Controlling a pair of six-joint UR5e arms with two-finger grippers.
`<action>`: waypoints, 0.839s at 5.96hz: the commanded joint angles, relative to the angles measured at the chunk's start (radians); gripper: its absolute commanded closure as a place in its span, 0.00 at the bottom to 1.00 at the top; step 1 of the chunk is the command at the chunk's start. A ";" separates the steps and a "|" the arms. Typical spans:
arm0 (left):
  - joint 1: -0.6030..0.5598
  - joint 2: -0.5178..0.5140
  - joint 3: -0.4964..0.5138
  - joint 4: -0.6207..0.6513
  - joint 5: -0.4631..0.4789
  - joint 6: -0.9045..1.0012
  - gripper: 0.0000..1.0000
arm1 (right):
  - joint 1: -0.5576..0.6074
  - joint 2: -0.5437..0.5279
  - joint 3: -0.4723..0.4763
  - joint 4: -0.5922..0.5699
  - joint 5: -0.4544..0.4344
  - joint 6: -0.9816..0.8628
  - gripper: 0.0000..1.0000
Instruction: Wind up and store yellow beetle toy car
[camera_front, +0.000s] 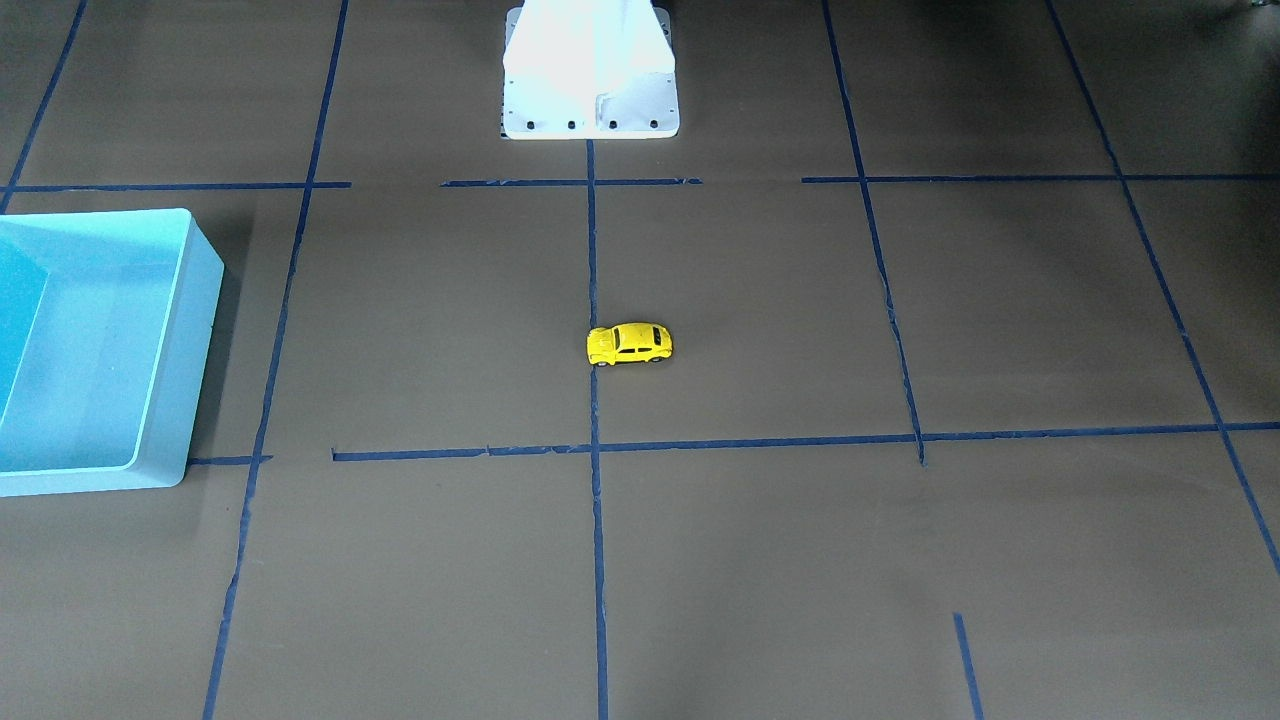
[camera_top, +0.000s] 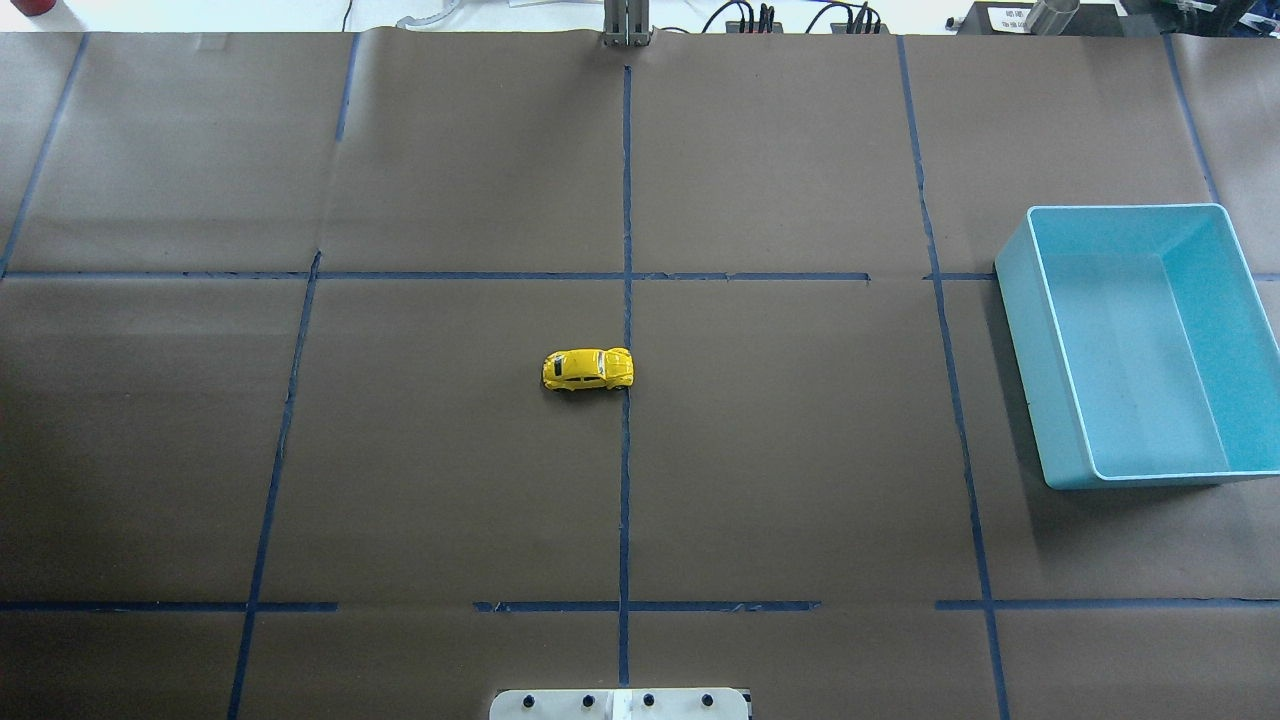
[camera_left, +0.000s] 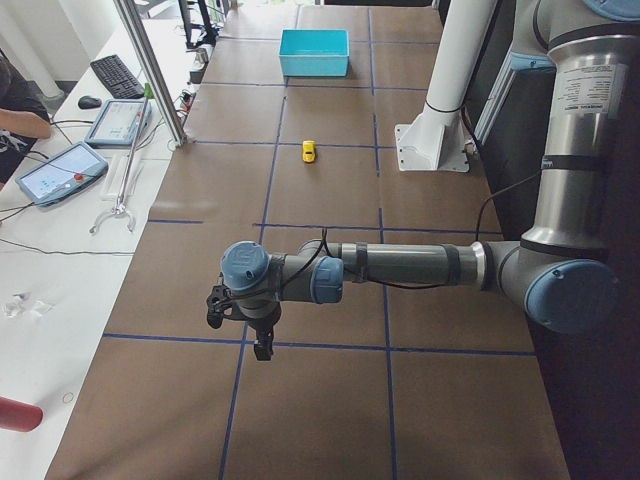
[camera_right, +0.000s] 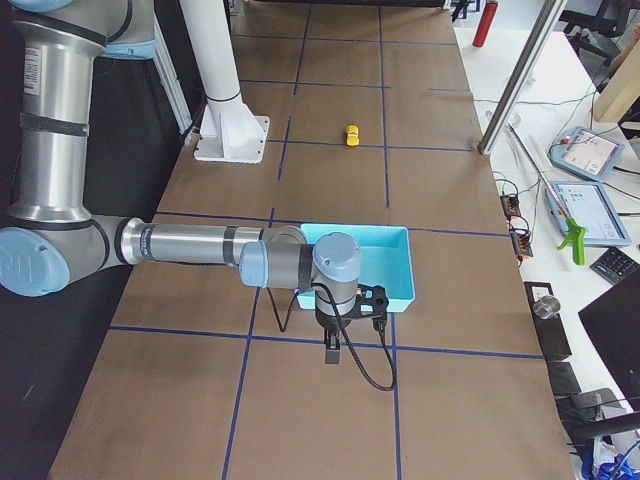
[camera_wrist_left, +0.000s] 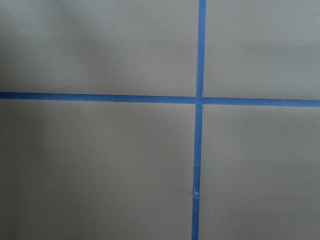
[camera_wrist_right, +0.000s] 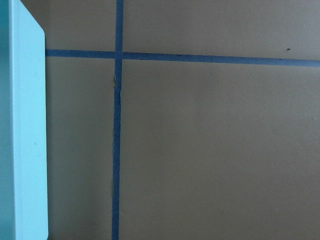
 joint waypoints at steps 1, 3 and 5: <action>0.000 0.000 0.000 0.000 0.000 0.002 0.00 | 0.000 -0.001 -0.001 0.000 0.000 0.000 0.00; 0.000 -0.002 -0.003 0.000 0.000 -0.002 0.00 | 0.000 0.000 -0.001 0.000 0.000 0.000 0.00; 0.002 -0.009 -0.012 0.000 0.000 -0.003 0.00 | 0.000 -0.001 -0.001 0.000 0.000 0.000 0.00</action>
